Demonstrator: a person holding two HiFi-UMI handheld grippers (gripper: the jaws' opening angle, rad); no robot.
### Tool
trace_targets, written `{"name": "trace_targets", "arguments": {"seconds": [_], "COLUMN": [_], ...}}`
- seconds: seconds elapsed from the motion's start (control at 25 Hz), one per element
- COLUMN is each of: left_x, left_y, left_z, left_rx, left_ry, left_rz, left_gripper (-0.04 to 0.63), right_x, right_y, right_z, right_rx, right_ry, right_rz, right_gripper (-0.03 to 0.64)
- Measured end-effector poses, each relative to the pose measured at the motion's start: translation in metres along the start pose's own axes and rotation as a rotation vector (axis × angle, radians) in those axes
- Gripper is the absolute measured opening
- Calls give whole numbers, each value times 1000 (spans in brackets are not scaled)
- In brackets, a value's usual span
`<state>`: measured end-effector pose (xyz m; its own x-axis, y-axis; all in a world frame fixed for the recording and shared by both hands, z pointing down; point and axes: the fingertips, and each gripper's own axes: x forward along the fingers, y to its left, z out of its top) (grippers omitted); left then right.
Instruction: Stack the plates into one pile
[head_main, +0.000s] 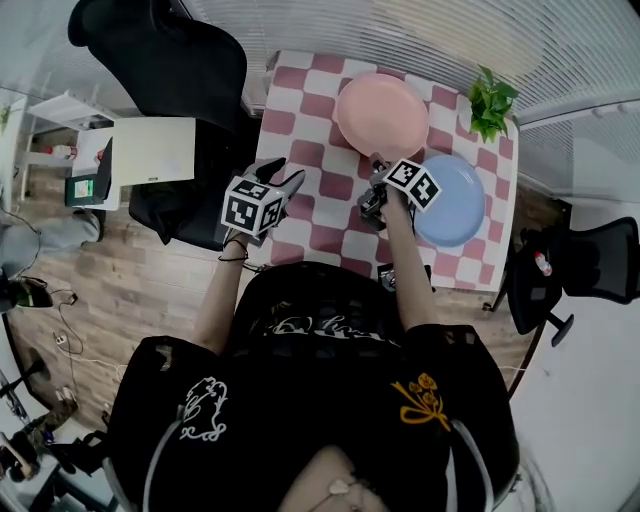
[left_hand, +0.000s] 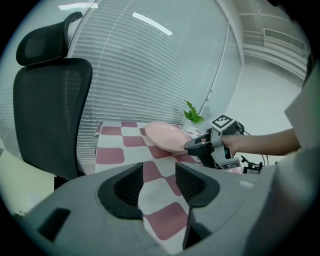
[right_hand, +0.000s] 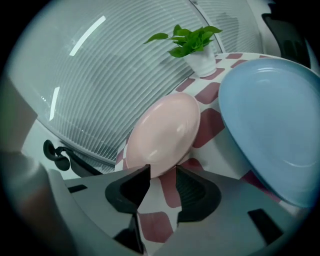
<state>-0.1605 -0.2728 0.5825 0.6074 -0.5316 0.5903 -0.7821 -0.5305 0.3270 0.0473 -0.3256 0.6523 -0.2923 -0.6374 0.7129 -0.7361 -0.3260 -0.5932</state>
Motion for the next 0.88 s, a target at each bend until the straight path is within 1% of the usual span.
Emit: {"name": "trace_targets", "arguments": {"seconds": [0.12, 0.24, 0.36, 0.44, 0.6, 0.76, 0.88], "left_x": [-4, -9, -15, -16, -14, -7, 5], "left_y": [7, 11, 16, 17, 17, 17, 18], "left_z": [-3, -7, -11, -13, -11, -10, -10], "left_rx": [-2, 8, 13, 13, 25, 32, 30], "left_ry": [8, 16, 20, 23, 28, 32, 55], "left_rz": [-7, -20, -28, -36, -55, -77, -109], "left_gripper": [202, 202, 202, 202, 202, 202, 202], "right_x": [9, 15, 15, 10, -4, -23, -37], "right_y": [-9, -14, -15, -17, -19, -23, -25], "right_z": [3, 3, 1, -4, -25, -56, -76], "right_rx": [102, 183, 247, 271, 269, 220, 179], "right_ry": [-21, -41, -52, -38, 11, 62, 94], "right_rz": [-33, -42, -35, -38, -26, -4, 7], "right_gripper": [123, 123, 110, 100, 91, 91, 91]}}
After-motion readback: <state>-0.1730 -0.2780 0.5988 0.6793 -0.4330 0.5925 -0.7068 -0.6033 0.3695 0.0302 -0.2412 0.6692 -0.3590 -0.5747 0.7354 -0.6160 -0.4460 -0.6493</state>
